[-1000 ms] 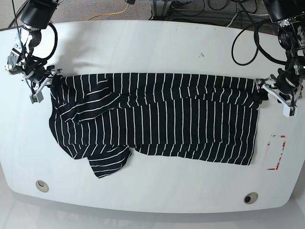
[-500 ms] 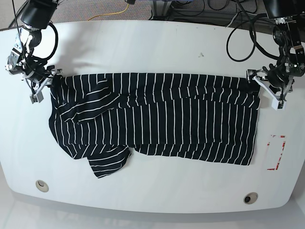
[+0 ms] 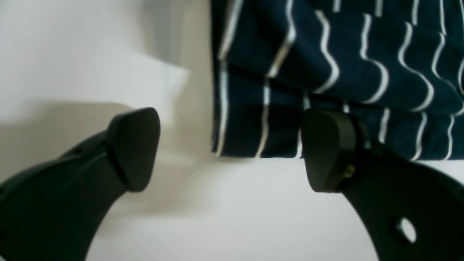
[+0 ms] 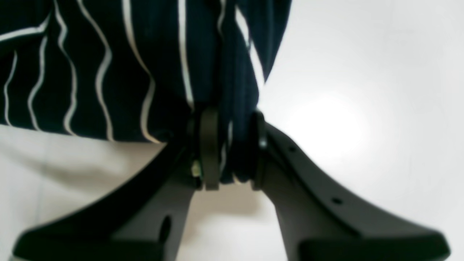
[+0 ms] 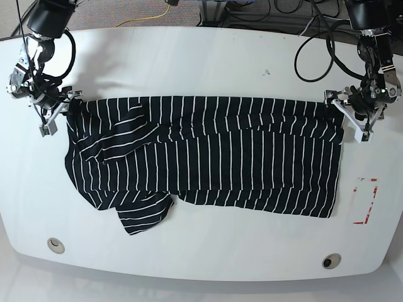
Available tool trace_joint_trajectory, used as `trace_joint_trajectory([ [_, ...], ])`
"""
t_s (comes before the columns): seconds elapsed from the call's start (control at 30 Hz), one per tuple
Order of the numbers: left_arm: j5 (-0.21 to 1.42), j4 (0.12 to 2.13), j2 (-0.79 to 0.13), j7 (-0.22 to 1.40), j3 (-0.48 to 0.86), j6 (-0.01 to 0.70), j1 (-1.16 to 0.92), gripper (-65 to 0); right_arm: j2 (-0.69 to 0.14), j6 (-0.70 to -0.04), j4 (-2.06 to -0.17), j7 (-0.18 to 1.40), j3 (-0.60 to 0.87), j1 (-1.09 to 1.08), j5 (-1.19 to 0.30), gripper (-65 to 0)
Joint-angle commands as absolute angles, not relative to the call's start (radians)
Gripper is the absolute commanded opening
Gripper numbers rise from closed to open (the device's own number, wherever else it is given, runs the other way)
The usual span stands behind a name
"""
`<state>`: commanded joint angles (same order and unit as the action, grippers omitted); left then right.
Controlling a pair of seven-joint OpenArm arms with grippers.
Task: Layout the t-shirt on the table in an organized manner, then fold the t-shirt properly
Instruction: 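Grasp the shirt edge with the left gripper near its corner, then pull the held shirt edge away from the hem with both grippers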
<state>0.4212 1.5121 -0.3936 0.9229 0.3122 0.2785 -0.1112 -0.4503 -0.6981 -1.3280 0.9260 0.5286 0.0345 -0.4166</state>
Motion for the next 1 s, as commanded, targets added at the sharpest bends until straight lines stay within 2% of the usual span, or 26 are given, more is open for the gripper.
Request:
trace_joint_trajectory([
  [0.33, 0.420, 1.481, -0.394, 0.920, 0.220, 0.278, -0.093, -6.7, -0.450, -0.698, -1.328, 0.926, 0.533, 0.033, -0.418, -53.1],
  [0.43, 0.420, 1.452, -0.395, 0.920, 0.205, 0.278, -0.084, -11.0, -0.450, -0.698, -1.328, 0.926, 0.533, 0.033, -0.418, -53.1],
  [0.57, 0.420, 1.431, -0.395, 0.920, 0.202, 0.278, -0.082, -22.8, -0.450, -0.698, -1.328, 0.926, 0.533, 0.033, -0.418, -53.3],
  [0.77, 0.420, 1.428, -0.395, 0.920, 0.202, 0.278, -0.082, -48.1, -0.452, -0.698, -1.328, 0.928, 0.533, 0.035, -0.418, -53.4],
  [0.9, 0.420, 1.432, -0.395, 0.923, 0.200, 0.278, -0.088, -58.1, -0.455, -0.698, -1.328, 0.947, 0.533, 0.035, -0.417, -53.6],
  [1.0, 0.420, 1.435, -0.397, 0.940, 0.200, 0.278, -0.091, -63.6, -0.456, -0.698, -1.339, 0.966, 0.535, 0.038, -0.417, -56.6],
])
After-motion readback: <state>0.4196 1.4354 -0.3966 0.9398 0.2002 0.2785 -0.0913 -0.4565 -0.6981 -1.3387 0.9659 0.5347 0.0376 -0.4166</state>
